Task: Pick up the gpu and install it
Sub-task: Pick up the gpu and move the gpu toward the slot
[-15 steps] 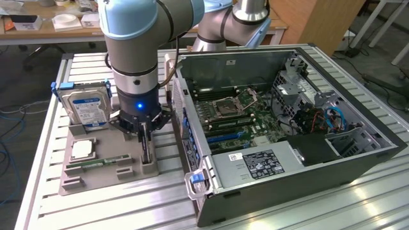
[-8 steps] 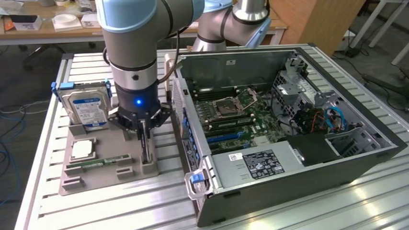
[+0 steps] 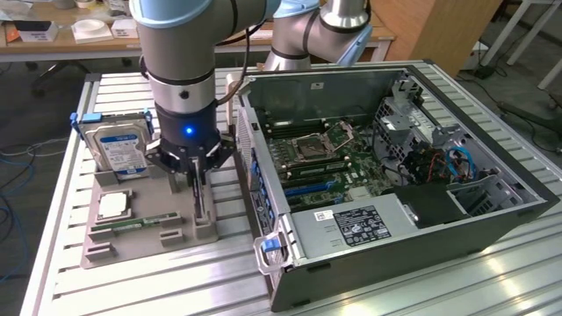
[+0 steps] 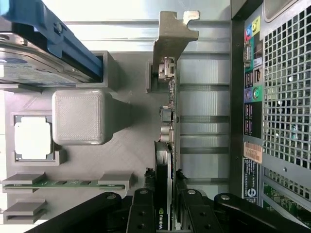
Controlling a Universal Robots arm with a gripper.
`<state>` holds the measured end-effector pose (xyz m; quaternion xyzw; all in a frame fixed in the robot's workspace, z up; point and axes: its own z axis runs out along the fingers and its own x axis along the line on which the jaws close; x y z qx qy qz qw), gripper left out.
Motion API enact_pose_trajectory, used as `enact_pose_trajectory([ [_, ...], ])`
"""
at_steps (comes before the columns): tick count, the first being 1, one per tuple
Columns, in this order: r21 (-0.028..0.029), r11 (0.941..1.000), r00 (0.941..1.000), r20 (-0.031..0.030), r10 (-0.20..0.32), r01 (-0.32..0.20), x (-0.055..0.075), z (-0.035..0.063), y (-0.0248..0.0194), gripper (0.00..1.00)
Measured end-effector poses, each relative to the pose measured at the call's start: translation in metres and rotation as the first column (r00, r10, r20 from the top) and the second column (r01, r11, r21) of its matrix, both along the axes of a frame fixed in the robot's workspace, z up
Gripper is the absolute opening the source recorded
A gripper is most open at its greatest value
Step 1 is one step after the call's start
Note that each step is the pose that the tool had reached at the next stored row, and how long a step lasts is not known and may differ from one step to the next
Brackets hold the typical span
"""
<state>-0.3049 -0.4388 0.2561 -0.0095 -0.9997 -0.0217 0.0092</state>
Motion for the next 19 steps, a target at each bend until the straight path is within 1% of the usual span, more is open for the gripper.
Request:
enact_pose_trajectory([
  [7, 0.0000, 1.0000, 1.0000, -0.0001, 0.000, 0.000, 0.000, 0.0120, 0.0000, 0.26],
  [15, 0.0001, 1.0000, 1.0000, 0.0000, 0.000, 0.000, 0.000, 0.0291, 0.0000, 0.26],
  [19, 0.0003, 1.0000, 1.0000, -0.0001, 0.000, 0.000, 0.000, 0.0360, 0.0000, 0.26],
])
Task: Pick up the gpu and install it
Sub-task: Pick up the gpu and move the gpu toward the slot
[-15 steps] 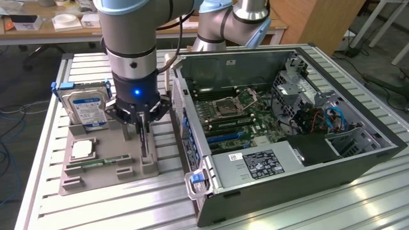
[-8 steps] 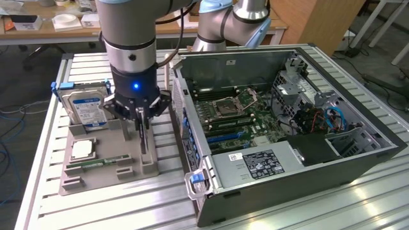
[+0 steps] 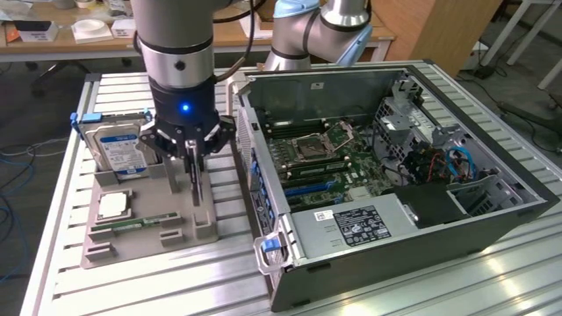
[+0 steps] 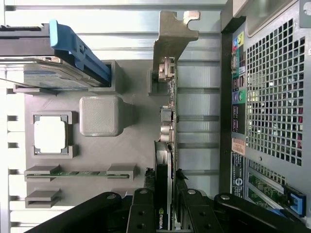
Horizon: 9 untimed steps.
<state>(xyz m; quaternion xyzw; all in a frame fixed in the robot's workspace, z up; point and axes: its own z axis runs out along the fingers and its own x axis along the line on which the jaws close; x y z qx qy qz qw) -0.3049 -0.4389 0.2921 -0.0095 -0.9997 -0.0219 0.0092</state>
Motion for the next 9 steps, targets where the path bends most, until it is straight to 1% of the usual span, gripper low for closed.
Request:
enact_pose_trajectory([
  [9, 0.0003, 1.0000, 1.0000, 0.0000, 0.000, 0.000, 0.000, 0.0120, 0.0000, 0.26],
])
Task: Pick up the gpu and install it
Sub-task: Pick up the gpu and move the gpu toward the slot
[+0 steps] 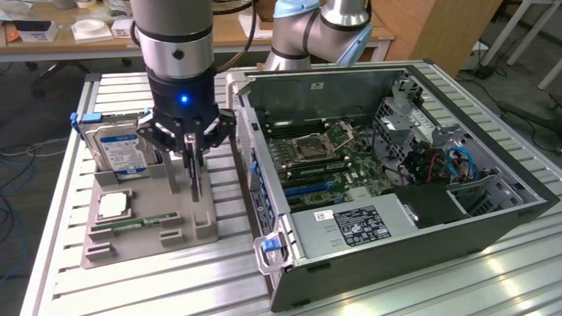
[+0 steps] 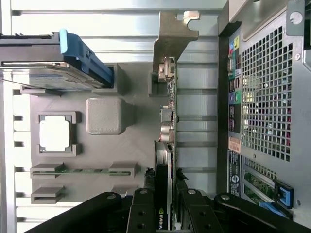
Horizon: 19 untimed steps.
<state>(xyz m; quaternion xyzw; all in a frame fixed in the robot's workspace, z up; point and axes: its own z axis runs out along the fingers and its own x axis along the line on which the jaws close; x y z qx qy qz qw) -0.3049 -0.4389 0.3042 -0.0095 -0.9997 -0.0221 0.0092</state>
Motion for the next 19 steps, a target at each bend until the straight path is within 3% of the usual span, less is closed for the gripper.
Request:
enact_pose_trajectory([
  [7, 0.0016, 1.0000, 1.0000, 0.0000, 0.000, 0.000, 0.000, 0.0145, 0.0000, 0.26],
  [19, 0.0067, 1.0000, 1.0000, 0.0000, 0.000, 0.000, 0.000, 0.0305, 0.0000, 0.26],
])
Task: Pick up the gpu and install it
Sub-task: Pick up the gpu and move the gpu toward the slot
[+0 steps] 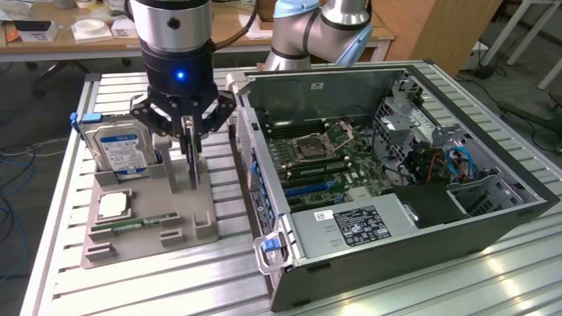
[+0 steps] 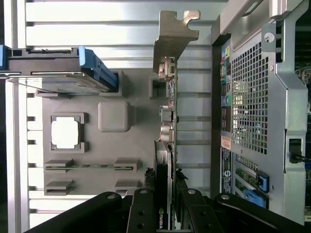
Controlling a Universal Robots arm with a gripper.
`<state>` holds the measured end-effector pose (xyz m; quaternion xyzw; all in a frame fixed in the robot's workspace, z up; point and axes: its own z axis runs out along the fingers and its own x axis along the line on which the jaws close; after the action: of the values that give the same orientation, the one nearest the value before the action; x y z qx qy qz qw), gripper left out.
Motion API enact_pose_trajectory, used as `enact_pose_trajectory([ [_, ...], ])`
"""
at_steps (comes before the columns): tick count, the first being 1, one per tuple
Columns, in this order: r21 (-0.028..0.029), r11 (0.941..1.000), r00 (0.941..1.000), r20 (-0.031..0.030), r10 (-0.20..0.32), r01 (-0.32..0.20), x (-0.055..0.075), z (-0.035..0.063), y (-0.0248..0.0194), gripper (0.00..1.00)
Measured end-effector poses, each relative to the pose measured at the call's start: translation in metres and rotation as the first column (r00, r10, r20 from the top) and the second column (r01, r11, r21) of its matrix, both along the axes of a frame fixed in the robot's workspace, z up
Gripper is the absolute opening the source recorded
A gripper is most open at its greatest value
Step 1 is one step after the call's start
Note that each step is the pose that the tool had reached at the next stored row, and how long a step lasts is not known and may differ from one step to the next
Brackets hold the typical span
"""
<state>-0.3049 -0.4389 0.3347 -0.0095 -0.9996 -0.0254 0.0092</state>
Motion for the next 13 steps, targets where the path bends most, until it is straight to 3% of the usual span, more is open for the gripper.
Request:
enact_pose_trajectory([
  [13, 0.0059, 1.0000, 1.0000, 0.0001, 0.000, 0.000, 0.000, 0.0144, 0.0000, 0.26],
])
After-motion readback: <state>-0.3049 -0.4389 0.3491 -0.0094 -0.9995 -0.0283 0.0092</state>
